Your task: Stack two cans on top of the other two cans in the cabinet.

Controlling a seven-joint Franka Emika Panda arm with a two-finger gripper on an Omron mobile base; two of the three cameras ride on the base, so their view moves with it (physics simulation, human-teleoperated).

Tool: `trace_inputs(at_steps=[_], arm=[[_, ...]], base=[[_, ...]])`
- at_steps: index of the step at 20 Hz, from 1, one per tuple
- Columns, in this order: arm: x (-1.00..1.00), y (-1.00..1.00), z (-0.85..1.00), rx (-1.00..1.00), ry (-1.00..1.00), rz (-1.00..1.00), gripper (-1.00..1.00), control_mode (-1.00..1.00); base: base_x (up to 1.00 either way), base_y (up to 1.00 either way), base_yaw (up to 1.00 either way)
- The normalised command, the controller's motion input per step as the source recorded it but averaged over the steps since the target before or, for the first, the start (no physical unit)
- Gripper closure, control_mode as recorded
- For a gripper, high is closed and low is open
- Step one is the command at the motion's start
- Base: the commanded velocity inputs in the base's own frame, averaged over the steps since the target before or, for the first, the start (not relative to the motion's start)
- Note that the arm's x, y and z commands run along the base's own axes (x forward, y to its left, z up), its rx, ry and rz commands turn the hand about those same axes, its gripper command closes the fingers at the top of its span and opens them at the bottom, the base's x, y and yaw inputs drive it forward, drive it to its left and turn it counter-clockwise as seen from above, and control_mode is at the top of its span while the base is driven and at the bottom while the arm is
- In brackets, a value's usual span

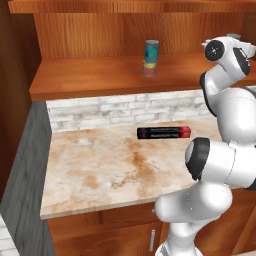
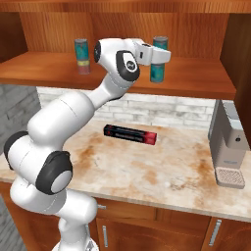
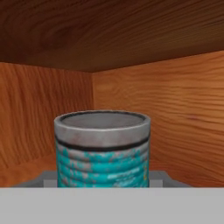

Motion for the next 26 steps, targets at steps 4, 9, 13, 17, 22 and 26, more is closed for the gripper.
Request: trace_inputs(at_steps=[4, 9, 13, 17, 22, 26], arm=[[0.0, 0.0, -0.13, 0.0, 0.03, 0.0, 1.0, -1.0], [0.0, 0.01, -0.23, 0.0, 0.06, 0.0, -1.0, -1.0], [0.03, 0.01, -0.2, 0.0, 0.05, 0.0, -1.0, -1.0], [0.06, 0.0, -0.11, 0.0, 0.0, 0.0, -1.0, -1.0], [0.04, 0.0, -0.05, 0.0, 0.0, 0.0, -1.0, -1.0], [0.0, 0.0, -0.02, 0.0, 0.0, 0.0, -1.0, -1.0]], base=[[0.0, 0.0, 0.0], [0.0, 0.0, 0.0], [0.0, 0.0, 0.0], [0.0, 0.0, 0.0], [0.0, 0.0, 0.0], [0.0, 0.0, 0.0]])
